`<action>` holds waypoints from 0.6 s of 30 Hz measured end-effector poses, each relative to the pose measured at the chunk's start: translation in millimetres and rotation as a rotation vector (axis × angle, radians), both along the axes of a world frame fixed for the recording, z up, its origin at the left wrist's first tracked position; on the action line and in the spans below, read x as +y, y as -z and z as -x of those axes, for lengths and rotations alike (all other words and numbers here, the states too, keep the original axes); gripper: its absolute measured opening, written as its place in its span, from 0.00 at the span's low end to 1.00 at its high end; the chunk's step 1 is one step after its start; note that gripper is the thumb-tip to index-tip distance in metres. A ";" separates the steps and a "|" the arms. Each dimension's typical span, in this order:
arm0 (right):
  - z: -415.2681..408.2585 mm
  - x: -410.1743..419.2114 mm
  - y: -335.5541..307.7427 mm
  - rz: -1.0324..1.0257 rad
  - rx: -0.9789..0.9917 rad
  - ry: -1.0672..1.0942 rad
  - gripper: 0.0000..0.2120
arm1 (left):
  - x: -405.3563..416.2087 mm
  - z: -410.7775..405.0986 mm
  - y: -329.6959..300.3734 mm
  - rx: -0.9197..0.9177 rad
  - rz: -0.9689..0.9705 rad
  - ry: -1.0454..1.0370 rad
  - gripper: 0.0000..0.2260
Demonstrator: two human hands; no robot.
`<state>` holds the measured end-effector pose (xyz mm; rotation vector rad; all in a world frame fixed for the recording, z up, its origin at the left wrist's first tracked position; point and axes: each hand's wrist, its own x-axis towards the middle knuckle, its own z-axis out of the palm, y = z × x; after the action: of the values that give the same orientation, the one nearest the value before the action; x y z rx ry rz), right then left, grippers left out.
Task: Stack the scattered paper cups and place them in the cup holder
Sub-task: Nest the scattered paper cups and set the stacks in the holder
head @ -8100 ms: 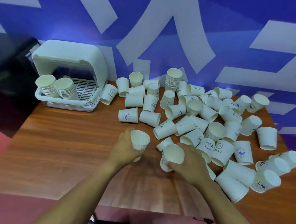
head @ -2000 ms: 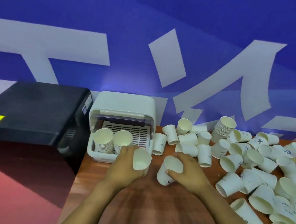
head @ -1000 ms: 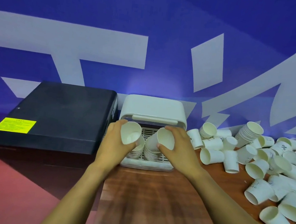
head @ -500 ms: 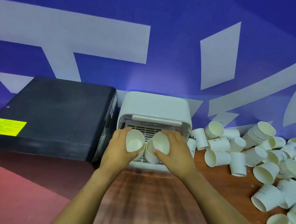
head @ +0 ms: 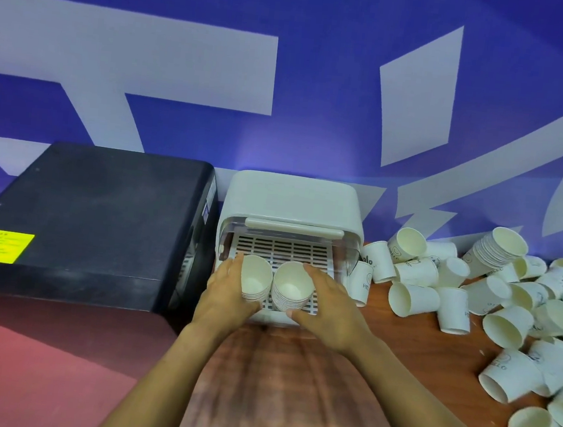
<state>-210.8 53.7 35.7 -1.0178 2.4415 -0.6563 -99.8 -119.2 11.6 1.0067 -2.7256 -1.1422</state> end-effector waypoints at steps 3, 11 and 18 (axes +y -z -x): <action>-3.7 8.0 -0.8 0.029 -0.029 0.035 0.39 | 12.4 -10.6 -9.0 0.062 0.015 -0.018 0.42; -33.9 95.3 5.5 -0.013 -0.084 0.168 0.33 | 69.9 -51.8 -18.2 0.210 -0.012 0.115 0.34; -48.7 186.9 8.1 -0.140 -0.099 0.303 0.30 | 115.5 -59.3 2.6 0.161 -0.131 0.168 0.29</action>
<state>-162.2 240.6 27.7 -0.5526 2.5348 -0.6040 -40.6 -3.7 9.0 0.6722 -2.6778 -1.3778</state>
